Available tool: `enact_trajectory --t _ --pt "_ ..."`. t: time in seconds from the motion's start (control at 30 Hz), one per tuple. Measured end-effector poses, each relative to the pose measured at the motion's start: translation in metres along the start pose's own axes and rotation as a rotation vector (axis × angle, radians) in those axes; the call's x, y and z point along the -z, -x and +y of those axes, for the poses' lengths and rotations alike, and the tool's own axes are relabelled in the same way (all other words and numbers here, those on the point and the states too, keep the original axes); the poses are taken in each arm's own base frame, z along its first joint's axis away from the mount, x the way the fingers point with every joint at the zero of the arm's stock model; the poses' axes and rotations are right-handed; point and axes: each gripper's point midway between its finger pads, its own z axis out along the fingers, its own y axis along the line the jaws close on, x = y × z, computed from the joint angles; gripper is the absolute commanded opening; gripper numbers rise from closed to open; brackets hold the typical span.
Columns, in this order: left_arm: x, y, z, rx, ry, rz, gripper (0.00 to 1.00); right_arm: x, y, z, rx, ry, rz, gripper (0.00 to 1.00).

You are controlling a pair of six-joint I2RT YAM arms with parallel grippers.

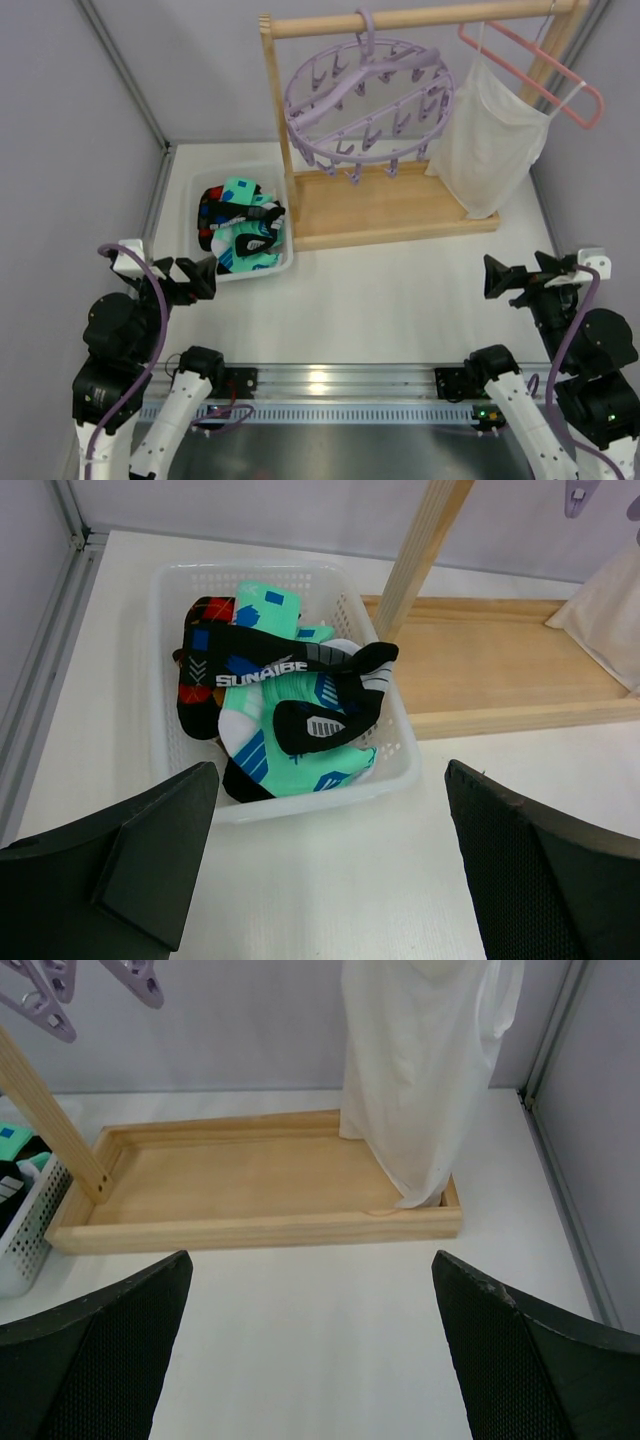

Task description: Remove the socks clipped to the hanger

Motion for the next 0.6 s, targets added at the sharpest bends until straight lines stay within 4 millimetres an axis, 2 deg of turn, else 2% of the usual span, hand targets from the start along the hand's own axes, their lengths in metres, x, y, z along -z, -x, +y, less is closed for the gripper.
enact_trajectory --t 0.6 --pt "0.000 0.000 0.002 -0.004 0.009 -0.001 0.99 -0.008 -0.013 -0.001 0.004 -0.009 0.020 0.99"
